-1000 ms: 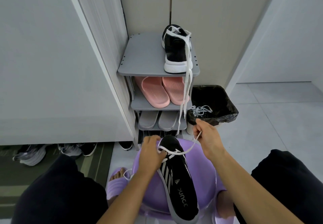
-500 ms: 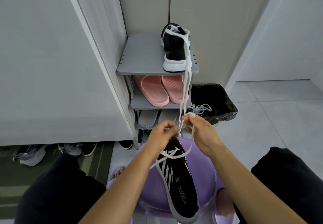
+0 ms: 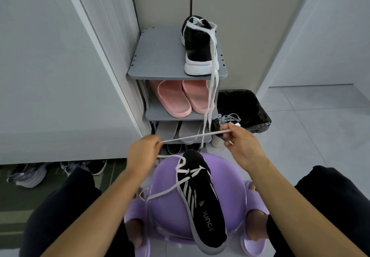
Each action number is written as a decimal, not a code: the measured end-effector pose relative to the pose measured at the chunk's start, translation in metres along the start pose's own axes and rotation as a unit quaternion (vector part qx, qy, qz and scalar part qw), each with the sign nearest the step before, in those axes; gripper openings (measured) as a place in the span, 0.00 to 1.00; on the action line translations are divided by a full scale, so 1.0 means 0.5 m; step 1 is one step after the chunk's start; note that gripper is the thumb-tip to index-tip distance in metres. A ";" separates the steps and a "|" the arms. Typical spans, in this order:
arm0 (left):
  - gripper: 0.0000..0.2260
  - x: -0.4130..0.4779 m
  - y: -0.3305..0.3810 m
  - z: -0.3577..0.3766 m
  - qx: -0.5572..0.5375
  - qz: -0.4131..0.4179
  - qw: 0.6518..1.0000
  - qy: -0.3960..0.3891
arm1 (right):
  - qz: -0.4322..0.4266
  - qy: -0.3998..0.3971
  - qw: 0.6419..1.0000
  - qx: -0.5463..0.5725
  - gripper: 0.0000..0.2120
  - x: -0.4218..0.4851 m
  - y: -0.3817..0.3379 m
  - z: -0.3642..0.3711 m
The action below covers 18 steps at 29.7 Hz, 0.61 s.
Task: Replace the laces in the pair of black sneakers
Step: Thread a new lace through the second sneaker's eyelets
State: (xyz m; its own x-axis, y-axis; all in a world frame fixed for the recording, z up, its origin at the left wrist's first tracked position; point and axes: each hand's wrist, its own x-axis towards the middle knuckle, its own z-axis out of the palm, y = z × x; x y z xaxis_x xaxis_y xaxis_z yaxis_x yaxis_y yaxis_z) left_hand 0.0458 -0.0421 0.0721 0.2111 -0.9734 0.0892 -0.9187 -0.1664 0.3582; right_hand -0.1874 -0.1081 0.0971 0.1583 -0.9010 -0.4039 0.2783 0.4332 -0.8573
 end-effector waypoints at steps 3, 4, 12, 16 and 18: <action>0.06 0.003 -0.073 -0.019 0.106 -0.012 0.994 0.023 | 0.019 0.021 1.000 0.011 0.14 0.009 -0.016 -0.018; 0.06 0.004 -0.087 -0.024 0.145 -0.034 0.989 0.007 | 0.022 0.024 0.999 0.015 0.15 0.012 -0.019 -0.022; 0.15 -0.003 -0.108 -0.044 0.273 -0.113 0.922 -0.249 | -0.044 0.048 0.998 -0.007 0.18 0.010 -0.038 -0.025; 0.22 -0.016 -0.012 -0.021 -0.119 -0.044 0.973 -0.192 | -0.059 -0.063 0.985 -0.149 0.21 -0.016 0.005 0.027; 0.21 -0.023 0.057 -0.005 -0.356 -0.030 0.909 -0.214 | -0.070 -0.116 0.976 -0.172 0.18 -0.025 0.022 0.060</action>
State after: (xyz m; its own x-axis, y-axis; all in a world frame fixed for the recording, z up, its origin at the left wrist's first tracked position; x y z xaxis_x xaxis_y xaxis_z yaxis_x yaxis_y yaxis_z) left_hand 0.0180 -0.0352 0.0836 -0.0349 -0.9634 -0.2658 -0.4276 -0.2260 0.8753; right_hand -0.1580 -0.0913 0.1024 0.3637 -0.9035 -0.2266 -0.0160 0.2372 -0.9713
